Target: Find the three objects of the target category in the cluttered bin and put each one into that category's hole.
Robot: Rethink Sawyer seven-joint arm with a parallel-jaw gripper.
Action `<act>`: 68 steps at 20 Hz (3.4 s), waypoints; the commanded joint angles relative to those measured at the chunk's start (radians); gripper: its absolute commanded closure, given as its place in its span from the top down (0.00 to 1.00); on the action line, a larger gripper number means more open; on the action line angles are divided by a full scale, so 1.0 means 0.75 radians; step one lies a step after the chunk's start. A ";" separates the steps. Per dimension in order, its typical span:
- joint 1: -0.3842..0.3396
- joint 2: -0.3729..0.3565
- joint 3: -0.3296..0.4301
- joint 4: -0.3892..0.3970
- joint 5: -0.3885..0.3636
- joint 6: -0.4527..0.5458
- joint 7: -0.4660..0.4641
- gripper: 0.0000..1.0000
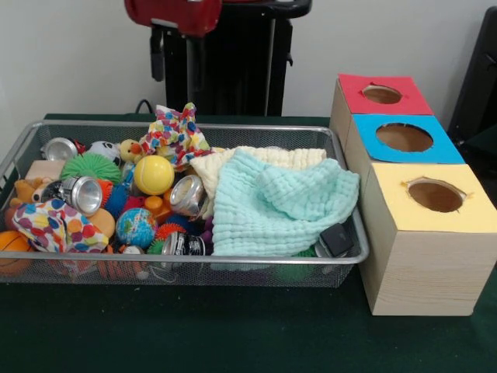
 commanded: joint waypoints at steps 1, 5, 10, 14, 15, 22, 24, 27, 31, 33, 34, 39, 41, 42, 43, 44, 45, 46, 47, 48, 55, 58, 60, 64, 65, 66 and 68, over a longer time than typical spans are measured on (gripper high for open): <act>-0.097 0.063 0.098 0.179 -0.100 -0.127 -0.154 1.00; -0.144 0.097 0.119 0.190 -0.145 -0.188 -0.163 1.00; -0.183 0.158 0.133 0.196 -0.211 -0.283 -0.146 1.00; -0.192 0.216 0.136 0.176 -0.259 -0.342 -0.115 1.00; -0.195 0.230 0.137 0.168 -0.270 -0.354 -0.109 1.00; -0.216 0.397 0.143 0.077 -0.336 -0.441 -0.086 1.00; -0.216 0.414 0.139 0.065 -0.351 -0.456 -0.076 1.00; -0.219 0.423 0.135 0.075 -0.371 -0.485 -0.060 1.00; -0.217 0.466 0.128 0.058 -0.397 -0.527 -0.038 1.00; -0.218 0.502 0.124 0.041 -0.414 -0.557 -0.028 1.00; -0.219 0.514 0.121 0.036 -0.423 -0.567 -0.024 1.00; -0.235 0.542 0.123 0.016 -0.450 -0.575 -0.029 1.00; -0.248 0.556 0.134 -0.006 -0.454 -0.565 -0.047 1.00; -0.258 0.572 0.142 -0.022 -0.460 -0.562 -0.060 1.00; -0.263 0.577 0.150 -0.034 -0.459 -0.554 -0.069 1.00; -0.269 0.590 0.155 -0.049 -0.465 -0.553 -0.078 1.00; -0.275 0.589 0.162 -0.059 -0.466 -0.543 -0.086 1.00; -0.283 0.597 0.170 -0.075 -0.471 -0.534 -0.100 1.00; -0.290 0.589 0.180 -0.077 -0.470 -0.520 -0.109 1.00; -0.301 0.594 0.193 -0.093 -0.473 -0.503 -0.129 1.00; -0.322 0.549 0.236 -0.123 -0.459 -0.390 -0.180 1.00; -0.313 0.500 0.242 -0.121 -0.443 -0.329 -0.189 1.00; -0.305 0.473 0.244 -0.118 -0.437 -0.298 -0.190 1.00; -0.297 0.432 0.253 -0.105 -0.424 -0.246 -0.187 1.00; -0.297 0.425 0.256 -0.101 -0.422 -0.239 -0.185 1.00; -0.295 0.410 0.259 -0.097 -0.419 -0.222 -0.187 1.00; -0.291 0.380 0.264 -0.092 -0.412 -0.189 -0.190 1.00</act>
